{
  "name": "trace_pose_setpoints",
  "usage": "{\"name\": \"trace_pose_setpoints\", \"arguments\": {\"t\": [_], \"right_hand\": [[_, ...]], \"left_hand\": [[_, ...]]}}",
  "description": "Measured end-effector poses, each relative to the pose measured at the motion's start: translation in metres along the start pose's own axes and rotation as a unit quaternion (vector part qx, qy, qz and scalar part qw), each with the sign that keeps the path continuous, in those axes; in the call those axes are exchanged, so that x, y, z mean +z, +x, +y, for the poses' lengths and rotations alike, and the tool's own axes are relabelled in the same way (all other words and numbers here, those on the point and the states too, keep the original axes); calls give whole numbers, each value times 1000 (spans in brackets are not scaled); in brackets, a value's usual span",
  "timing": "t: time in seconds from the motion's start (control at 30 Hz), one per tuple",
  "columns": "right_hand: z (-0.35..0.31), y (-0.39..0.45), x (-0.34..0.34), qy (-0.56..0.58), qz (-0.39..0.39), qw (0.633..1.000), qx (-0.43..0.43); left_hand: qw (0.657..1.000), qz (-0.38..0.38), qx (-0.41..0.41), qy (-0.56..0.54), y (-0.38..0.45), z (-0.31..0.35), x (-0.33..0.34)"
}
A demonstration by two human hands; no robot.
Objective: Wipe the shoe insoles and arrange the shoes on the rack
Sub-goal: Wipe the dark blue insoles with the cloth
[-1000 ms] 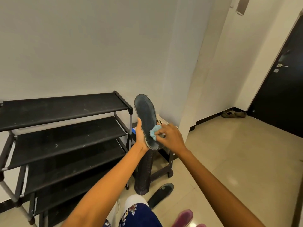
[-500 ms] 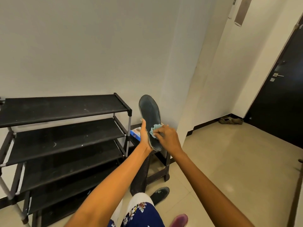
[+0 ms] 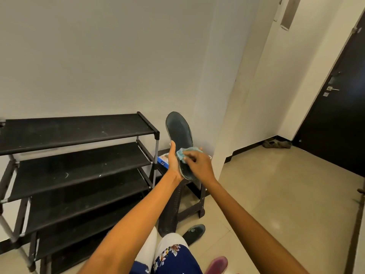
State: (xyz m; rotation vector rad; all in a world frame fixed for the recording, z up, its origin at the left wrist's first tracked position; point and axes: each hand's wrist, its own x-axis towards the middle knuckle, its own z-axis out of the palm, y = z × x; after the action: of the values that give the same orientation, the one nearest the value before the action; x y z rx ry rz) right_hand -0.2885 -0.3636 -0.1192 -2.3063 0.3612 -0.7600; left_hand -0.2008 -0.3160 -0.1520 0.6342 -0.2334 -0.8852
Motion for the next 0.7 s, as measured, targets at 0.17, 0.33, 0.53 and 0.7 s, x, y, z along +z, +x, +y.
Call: {"name": "trace_pose_setpoints", "arguments": {"t": [0.17,0.33,0.53,0.7], "right_hand": [[11,-6,-3,-161,-27,978,-132],[3,11,6,-139,39,986,-81],[10,-5,7,-124,-82,978,-149],[7,9,7,-164,14,981,-103]], "left_hand": [[997,-13,38,-70,-1,15,-15],[998,11,36,-59,-4,9,-12],[998,15,32,-59,1,19,-24],[998,34,36,-37,-7,14,-17]]}}
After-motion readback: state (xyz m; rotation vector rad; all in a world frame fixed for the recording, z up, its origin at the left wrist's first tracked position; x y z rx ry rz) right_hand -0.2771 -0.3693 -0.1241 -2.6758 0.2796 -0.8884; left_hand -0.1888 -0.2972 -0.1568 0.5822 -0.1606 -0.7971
